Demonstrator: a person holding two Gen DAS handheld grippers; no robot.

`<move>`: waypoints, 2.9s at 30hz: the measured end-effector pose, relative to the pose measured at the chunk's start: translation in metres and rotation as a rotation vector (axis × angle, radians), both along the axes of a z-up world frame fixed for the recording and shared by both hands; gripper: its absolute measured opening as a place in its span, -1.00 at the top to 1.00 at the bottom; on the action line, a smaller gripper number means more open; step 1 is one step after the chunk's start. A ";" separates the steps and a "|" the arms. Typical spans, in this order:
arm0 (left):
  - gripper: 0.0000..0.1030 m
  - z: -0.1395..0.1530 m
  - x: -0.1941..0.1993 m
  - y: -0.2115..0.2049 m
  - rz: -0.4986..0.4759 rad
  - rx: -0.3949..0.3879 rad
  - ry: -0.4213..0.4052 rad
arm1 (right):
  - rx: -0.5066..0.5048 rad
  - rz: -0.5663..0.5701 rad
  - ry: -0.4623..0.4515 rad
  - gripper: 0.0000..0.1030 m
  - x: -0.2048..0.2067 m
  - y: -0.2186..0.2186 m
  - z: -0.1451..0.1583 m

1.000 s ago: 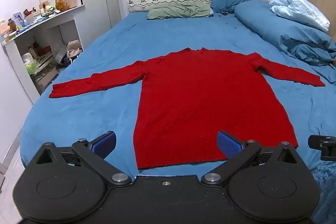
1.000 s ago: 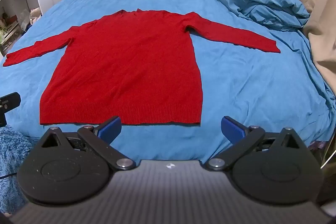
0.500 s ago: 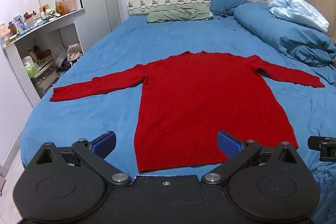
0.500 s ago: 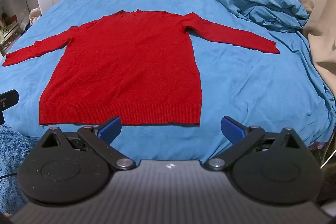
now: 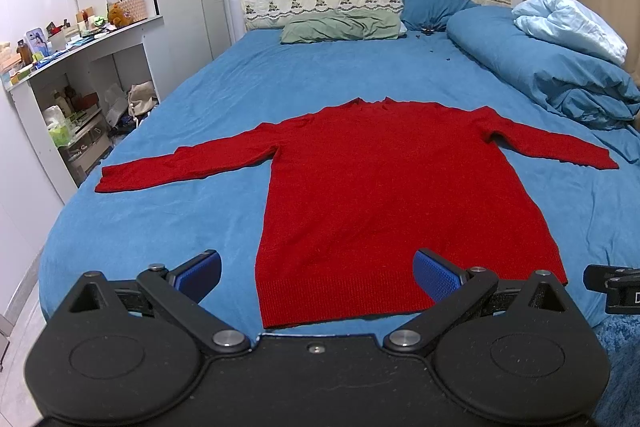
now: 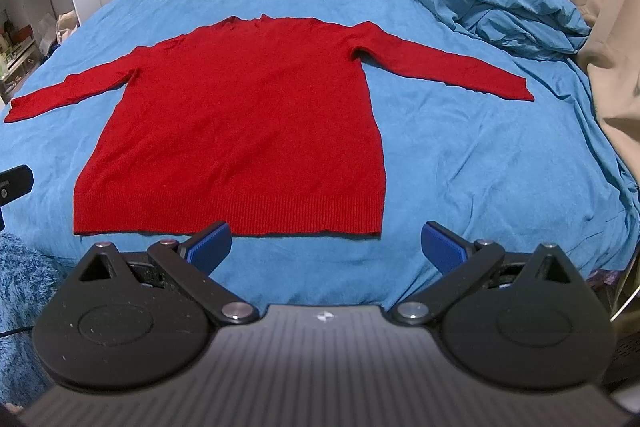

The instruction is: Fold small clothes

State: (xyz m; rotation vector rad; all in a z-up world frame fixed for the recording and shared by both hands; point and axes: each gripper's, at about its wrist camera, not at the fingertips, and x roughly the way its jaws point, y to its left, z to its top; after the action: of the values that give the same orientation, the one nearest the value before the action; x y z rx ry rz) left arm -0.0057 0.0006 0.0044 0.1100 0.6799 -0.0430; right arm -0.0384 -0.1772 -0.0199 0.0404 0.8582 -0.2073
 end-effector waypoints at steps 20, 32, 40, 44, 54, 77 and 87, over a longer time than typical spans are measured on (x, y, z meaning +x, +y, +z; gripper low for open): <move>-1.00 0.001 0.000 0.000 0.006 0.004 -0.006 | 0.000 0.000 0.003 -1.00 0.000 0.000 -0.001; -1.00 -0.001 -0.001 -0.001 0.008 0.005 -0.009 | -0.006 -0.002 -0.003 -1.00 -0.001 0.001 -0.003; -1.00 -0.003 0.000 -0.003 0.009 0.008 -0.008 | -0.006 -0.001 -0.003 -1.00 -0.001 0.001 -0.003; -1.00 -0.003 0.000 -0.003 0.009 0.007 -0.008 | -0.006 -0.001 -0.003 -1.00 -0.001 0.000 -0.003; -1.00 -0.003 0.000 -0.003 0.009 0.010 -0.009 | -0.005 -0.001 -0.003 -1.00 -0.001 0.000 -0.003; -1.00 0.024 0.022 -0.015 -0.051 -0.009 -0.001 | -0.001 -0.006 -0.012 -1.00 0.010 -0.014 0.012; -1.00 0.084 0.159 -0.095 -0.187 0.013 -0.148 | 0.031 -0.073 -0.122 -1.00 0.089 -0.112 0.073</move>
State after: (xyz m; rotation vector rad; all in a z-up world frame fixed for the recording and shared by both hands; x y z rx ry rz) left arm 0.1534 -0.0947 0.0884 0.1872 0.5206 -0.2082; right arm 0.0506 -0.2891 0.0535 0.1128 0.7388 -0.2571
